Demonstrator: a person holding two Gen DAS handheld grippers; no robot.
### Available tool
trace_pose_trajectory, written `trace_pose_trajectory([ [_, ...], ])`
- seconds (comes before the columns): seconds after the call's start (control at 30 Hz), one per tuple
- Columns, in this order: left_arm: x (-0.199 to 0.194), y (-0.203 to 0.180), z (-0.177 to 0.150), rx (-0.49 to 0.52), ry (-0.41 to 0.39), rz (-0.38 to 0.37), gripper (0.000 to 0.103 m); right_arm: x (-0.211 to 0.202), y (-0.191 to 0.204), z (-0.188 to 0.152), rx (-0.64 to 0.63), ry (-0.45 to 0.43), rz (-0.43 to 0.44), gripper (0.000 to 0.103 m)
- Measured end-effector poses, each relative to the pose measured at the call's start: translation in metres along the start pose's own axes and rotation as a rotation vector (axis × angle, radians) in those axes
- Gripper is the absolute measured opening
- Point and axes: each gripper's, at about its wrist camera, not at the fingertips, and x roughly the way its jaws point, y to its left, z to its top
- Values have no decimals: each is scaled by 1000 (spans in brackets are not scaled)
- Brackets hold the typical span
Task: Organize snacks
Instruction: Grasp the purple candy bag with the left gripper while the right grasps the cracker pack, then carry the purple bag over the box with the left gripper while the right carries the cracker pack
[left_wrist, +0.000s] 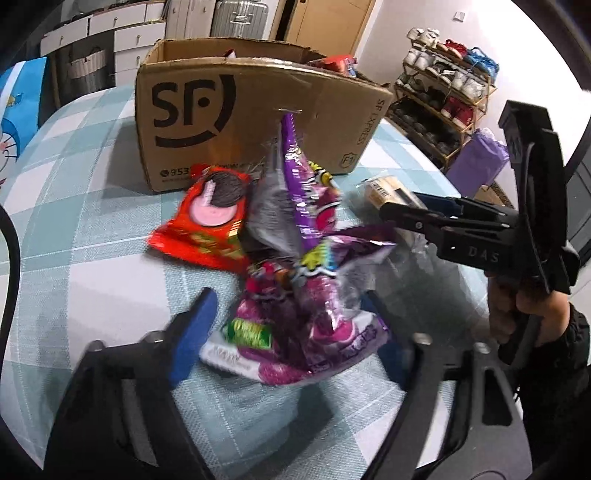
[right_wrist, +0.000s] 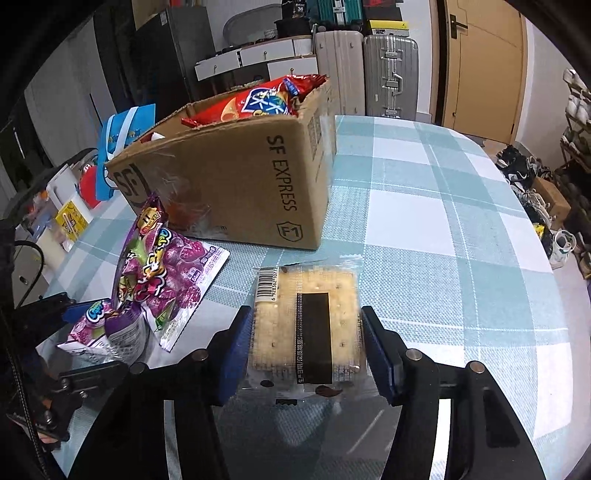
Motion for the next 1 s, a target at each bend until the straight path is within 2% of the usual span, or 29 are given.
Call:
trace_pose_trajectory([
  [0.1, 0, 0, 0, 0, 0, -20, 54, -3, 1, -3, 3, -3, 0, 58],
  [0.43, -14, 3, -1, -2, -42, -15, 53, -12, 6, -5, -1, -28, 11, 58],
  [1.0, -77, 18, -2, -21, -156, -13, 53, -62, 23, -6, -17, -134, 22, 58],
])
